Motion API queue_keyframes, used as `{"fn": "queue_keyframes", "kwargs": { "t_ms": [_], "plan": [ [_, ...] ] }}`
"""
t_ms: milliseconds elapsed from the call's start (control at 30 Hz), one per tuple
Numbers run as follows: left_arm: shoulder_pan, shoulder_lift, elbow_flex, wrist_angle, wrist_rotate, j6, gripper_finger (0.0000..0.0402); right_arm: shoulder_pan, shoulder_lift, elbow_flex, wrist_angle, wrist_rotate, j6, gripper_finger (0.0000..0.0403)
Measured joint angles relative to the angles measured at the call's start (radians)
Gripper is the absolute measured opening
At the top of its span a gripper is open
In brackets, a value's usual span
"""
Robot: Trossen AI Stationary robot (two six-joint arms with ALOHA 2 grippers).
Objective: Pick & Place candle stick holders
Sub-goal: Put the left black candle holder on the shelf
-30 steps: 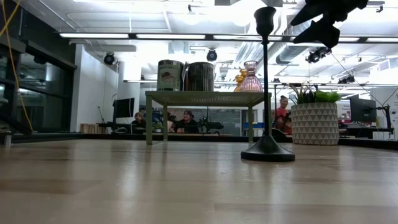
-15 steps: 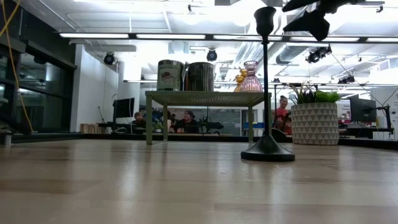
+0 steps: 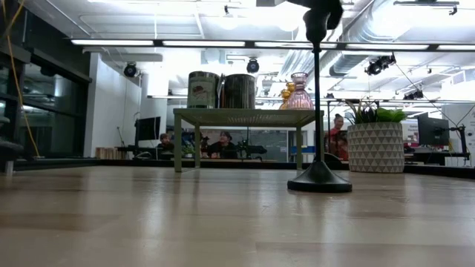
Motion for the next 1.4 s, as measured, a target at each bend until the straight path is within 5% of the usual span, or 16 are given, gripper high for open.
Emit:
{"fn": "queue_keyframes", "kwargs": {
  "t_ms": [433, 867, 1400],
  "plan": [
    [0.177, 0.001, 0.006, 0.000, 0.023, 0.117, 0.0118, 0.082, 0.227, 0.001, 0.316, 0.041, -0.010, 0.0247],
    [0.284, 0.144, 0.216, 0.002, -0.035, 0.304, 0.0118, 0.096, 0.459, 0.267, 0.208, 0.074, -0.009, 0.0247],
    [0.339, 0.263, 0.443, 0.000, -0.090, 0.412, 0.0118, 0.070, 0.671, 0.440, 0.203, 0.119, 0.036, 0.0247]
  ]
}}
